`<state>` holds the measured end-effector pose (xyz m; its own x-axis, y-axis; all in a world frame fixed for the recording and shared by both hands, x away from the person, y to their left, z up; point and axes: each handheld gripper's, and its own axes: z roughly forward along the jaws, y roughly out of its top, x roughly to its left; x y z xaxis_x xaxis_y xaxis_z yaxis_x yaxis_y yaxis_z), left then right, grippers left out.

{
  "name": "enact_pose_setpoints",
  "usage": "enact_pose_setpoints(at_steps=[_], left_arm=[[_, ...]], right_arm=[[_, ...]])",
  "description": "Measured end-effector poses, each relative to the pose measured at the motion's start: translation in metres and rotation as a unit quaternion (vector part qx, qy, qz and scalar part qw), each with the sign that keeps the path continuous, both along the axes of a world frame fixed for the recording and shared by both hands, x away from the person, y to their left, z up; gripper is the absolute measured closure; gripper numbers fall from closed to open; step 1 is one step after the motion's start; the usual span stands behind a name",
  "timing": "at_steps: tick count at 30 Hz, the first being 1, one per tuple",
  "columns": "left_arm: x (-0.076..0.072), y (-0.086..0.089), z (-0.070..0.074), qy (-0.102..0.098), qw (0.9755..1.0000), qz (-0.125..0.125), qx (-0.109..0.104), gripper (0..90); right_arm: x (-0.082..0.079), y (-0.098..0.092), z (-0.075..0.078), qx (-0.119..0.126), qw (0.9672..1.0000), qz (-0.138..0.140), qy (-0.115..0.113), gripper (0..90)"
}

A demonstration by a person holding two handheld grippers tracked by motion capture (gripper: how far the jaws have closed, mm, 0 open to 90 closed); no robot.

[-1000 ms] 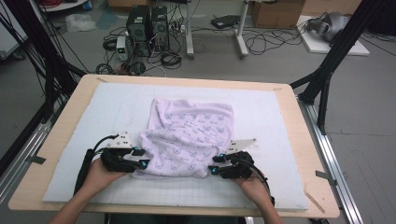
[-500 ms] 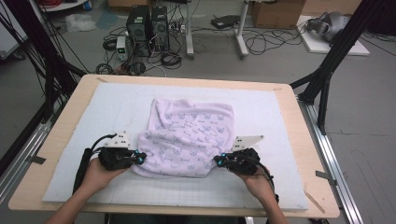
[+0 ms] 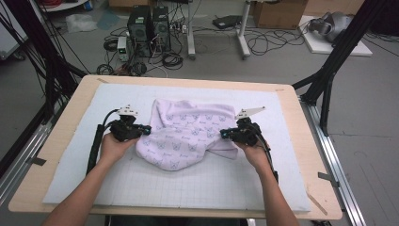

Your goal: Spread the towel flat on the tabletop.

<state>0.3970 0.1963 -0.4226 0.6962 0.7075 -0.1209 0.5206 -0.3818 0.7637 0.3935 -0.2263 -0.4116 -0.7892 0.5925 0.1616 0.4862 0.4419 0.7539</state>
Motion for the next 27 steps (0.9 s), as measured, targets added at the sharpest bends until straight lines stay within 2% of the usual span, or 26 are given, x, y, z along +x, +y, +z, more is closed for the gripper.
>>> enact_pose_setpoints(at_steps=[3, 5, 7, 12, 14, 16, 18, 20, 22, 25, 27], left_arm=[[0.008, -0.005, -0.009, 0.006, 0.9999, 0.010, -0.006, 85.5], [0.007, -0.004, -0.009, 0.006, 0.9999, 0.008, -0.006, 84.5], [0.003, -0.002, -0.003, -0.002, 1.0000, 0.000, 0.004, 81.0], [-0.015, 0.010, 0.019, -0.022, 0.9995, -0.006, -0.021, 69.1], [-0.023, 0.014, 0.024, -0.026, 0.9994, -0.010, -0.019, 60.0], [-0.031, 0.019, 0.028, -0.033, 0.9993, -0.017, -0.010, 58.1], [-0.039, 0.024, 0.030, -0.037, 0.9990, -0.020, -0.011, 55.4], [-0.048, 0.032, 0.033, -0.044, 0.9988, -0.021, -0.012, 52.9], [-0.053, 0.037, 0.034, -0.047, 0.9984, -0.023, -0.021, 52.3], [-0.061, 0.037, 0.031, -0.043, 0.9979, -0.040, -0.028, 52.3], [-0.064, 0.032, 0.026, -0.033, 0.9976, -0.058, -0.019, 55.1]], right_arm=[[0.013, 0.005, -0.012, -0.010, 0.9997, -0.006, 0.020, 87.8], [0.015, 0.008, -0.016, -0.010, 0.9997, -0.007, 0.022, 87.4], [0.013, 0.009, -0.013, -0.013, 0.9998, -0.008, 0.015, 86.0], [-0.006, 0.001, 0.008, 0.011, 0.9997, -0.005, -0.020, 77.1], [-0.020, 0.000, 0.016, 0.015, 0.9993, 0.000, -0.035, 75.7], [-0.033, 0.000, 0.020, 0.012, 0.9989, 0.011, -0.044, 75.2], [-0.045, 0.001, 0.022, 0.006, 0.9985, 0.022, -0.050, 73.4], [-0.055, 0.003, 0.021, 0.008, 0.9980, 0.032, -0.054, 71.1], [-0.064, 0.006, 0.017, 0.006, 0.9975, 0.044, -0.055, 69.2], [-0.068, 0.012, 0.010, 0.003, 0.9971, 0.055, -0.053, 68.2], [-0.067, 0.015, 0.006, 0.003, 0.9971, 0.059, -0.049, 68.5]])
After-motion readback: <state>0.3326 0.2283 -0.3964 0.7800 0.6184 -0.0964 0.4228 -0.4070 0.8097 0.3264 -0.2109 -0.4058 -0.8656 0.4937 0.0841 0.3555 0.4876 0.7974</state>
